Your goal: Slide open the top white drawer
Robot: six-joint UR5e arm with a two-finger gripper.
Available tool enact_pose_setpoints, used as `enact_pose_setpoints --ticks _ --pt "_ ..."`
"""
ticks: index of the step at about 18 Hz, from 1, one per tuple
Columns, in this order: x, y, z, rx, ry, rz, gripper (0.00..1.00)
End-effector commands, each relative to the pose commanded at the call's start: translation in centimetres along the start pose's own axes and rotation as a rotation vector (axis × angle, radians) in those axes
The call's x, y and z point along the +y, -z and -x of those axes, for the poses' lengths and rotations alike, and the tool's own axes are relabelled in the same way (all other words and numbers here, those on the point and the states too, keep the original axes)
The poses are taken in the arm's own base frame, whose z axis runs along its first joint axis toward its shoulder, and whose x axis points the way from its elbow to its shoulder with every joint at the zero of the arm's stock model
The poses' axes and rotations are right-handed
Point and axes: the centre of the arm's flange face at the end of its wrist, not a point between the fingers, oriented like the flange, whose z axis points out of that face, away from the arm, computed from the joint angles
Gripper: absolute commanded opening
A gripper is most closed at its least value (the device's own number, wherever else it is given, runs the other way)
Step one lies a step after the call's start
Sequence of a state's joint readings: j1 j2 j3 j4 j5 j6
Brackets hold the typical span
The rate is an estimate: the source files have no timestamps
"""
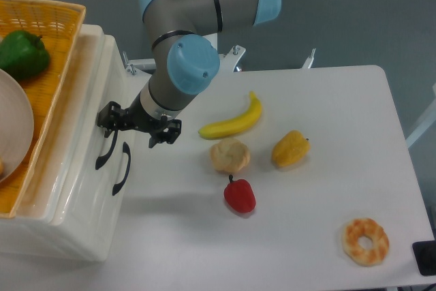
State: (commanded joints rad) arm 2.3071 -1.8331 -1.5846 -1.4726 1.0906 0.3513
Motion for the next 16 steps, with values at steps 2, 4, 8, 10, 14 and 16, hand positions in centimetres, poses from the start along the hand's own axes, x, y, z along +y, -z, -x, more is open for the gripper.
enact_pose_setpoints --ticks 2,4,8,10,14,16 --pt "-0.12 -0.29 0.20 0.002 0.003 0.005 1.00" --pt "-0.13 -0.41 0.29 0.001 0.004 0.007 1.00" --pt "-0.26 -0.52 0.50 -0.008 0.001 0.009 1.00" --pt "-0.23 -0.51 0.61 -0.020 -0.006 0.012 1.00" --pt "-0.14 -0.36 0.79 -0.047 -0.010 0.019 1.00" --pt "-0.15 -0.29 0.81 -0.052 -0.011 0.019 1.00"
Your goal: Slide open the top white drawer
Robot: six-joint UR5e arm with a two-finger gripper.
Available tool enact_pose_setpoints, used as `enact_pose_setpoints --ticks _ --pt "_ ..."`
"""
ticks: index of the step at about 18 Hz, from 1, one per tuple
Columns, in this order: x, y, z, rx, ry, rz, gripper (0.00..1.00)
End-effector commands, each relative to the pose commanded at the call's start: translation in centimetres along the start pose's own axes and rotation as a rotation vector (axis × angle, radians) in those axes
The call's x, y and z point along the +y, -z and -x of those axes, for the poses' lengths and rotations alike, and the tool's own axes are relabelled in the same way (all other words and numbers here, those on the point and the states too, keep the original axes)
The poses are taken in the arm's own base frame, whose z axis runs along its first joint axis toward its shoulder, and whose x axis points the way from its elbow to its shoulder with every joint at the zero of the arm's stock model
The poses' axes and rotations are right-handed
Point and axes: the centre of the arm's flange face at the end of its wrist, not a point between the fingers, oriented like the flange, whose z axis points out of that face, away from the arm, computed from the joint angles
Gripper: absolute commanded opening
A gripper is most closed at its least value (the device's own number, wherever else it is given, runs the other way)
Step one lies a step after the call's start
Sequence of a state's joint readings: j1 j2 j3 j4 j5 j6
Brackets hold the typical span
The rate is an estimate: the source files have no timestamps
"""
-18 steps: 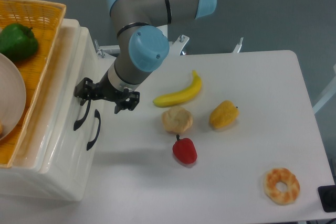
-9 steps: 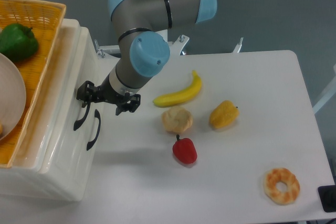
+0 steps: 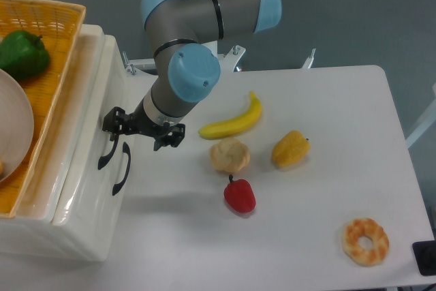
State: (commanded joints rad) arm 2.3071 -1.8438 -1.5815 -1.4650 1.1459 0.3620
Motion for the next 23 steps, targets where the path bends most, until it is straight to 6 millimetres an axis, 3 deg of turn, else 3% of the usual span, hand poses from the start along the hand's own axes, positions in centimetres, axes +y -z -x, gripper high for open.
enact_pose_setpoints --ticks 9,23 --pt "0.0 0.9 0.1 -0.005 -0.001 -0.016 1.00" --pt "0.1 2.4 3.2 -0.044 0.032 -0.025 1.00"
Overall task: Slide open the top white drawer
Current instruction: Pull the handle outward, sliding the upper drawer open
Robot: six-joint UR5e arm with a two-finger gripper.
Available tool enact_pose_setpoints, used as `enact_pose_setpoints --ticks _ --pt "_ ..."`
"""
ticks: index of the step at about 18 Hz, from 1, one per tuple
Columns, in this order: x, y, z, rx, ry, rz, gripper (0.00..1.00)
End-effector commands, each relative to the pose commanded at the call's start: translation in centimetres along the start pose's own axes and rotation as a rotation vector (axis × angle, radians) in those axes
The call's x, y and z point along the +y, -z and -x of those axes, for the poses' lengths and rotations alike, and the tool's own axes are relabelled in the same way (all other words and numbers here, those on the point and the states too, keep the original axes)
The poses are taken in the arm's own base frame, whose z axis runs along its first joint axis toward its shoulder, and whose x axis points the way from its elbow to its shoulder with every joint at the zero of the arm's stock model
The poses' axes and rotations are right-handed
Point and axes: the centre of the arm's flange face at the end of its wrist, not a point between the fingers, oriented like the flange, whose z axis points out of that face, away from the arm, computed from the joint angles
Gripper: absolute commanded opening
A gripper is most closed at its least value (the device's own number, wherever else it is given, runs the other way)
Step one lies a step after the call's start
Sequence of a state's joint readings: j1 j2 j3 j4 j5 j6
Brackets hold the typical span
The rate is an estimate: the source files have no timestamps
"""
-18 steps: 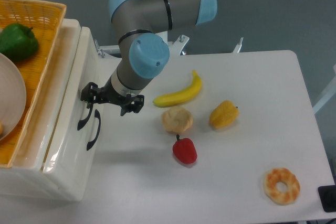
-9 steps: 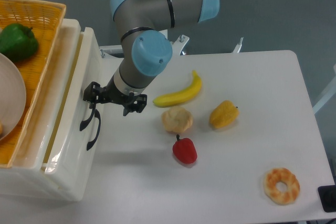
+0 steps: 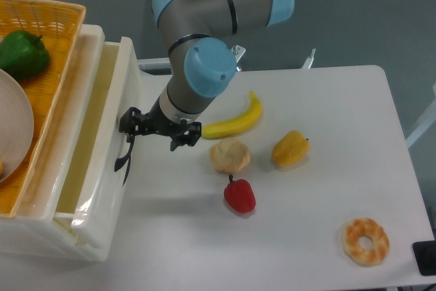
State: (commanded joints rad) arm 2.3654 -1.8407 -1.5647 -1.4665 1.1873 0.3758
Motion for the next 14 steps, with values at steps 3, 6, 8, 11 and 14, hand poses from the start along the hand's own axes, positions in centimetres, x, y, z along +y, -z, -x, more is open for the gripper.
enact_pose_setpoints --ticks 3,6,8,11,14 --pt "0.0 0.3 0.9 0.000 0.013 -0.006 1.00" --pt "0.0 0.7 1.4 -0.001 0.010 -0.013 1.00" --pt "0.0 1.2 2.0 -0.002 0.019 -0.021 1.00" --pt "0.0 1.9 2.8 -0.005 0.030 -0.033 1.00" --pt "0.0 2.5 3.5 -0.008 0.041 -0.043 1.00"
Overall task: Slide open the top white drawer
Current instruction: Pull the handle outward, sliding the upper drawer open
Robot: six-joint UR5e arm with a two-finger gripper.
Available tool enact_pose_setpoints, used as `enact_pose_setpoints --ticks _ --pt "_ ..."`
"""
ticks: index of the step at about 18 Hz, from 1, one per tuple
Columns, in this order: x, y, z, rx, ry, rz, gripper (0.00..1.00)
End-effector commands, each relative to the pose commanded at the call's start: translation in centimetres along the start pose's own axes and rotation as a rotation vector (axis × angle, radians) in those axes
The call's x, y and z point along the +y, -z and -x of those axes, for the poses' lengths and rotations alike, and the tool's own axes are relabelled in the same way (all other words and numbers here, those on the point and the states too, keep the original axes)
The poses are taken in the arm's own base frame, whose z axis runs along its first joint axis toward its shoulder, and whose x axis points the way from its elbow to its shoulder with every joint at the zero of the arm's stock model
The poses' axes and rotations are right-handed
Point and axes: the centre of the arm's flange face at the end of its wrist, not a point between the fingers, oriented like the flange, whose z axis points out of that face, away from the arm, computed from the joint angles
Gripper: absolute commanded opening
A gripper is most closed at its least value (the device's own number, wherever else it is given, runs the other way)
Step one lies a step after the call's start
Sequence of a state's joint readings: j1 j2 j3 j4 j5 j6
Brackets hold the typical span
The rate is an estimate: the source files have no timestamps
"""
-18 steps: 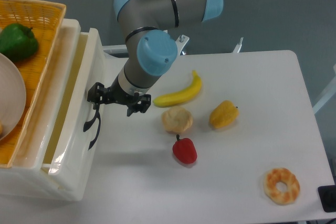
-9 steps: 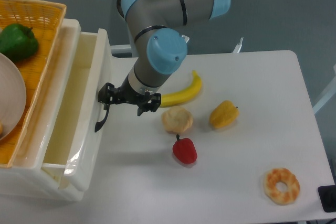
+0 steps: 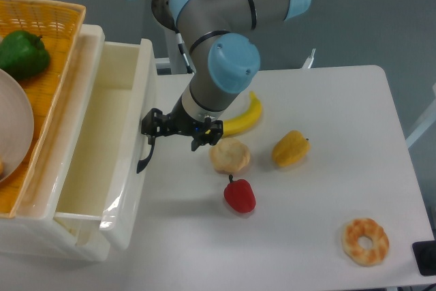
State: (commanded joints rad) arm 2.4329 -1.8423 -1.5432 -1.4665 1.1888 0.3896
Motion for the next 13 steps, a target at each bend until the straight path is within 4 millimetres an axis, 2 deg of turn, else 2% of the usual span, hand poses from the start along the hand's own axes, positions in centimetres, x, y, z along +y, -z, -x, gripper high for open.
enact_pose_setpoints --ticks 6,13 --pt "-0.09 0.25 0.87 0.000 0.013 -0.005 1.00" --pt "0.01 0.48 0.81 0.003 0.016 -0.003 1.00"
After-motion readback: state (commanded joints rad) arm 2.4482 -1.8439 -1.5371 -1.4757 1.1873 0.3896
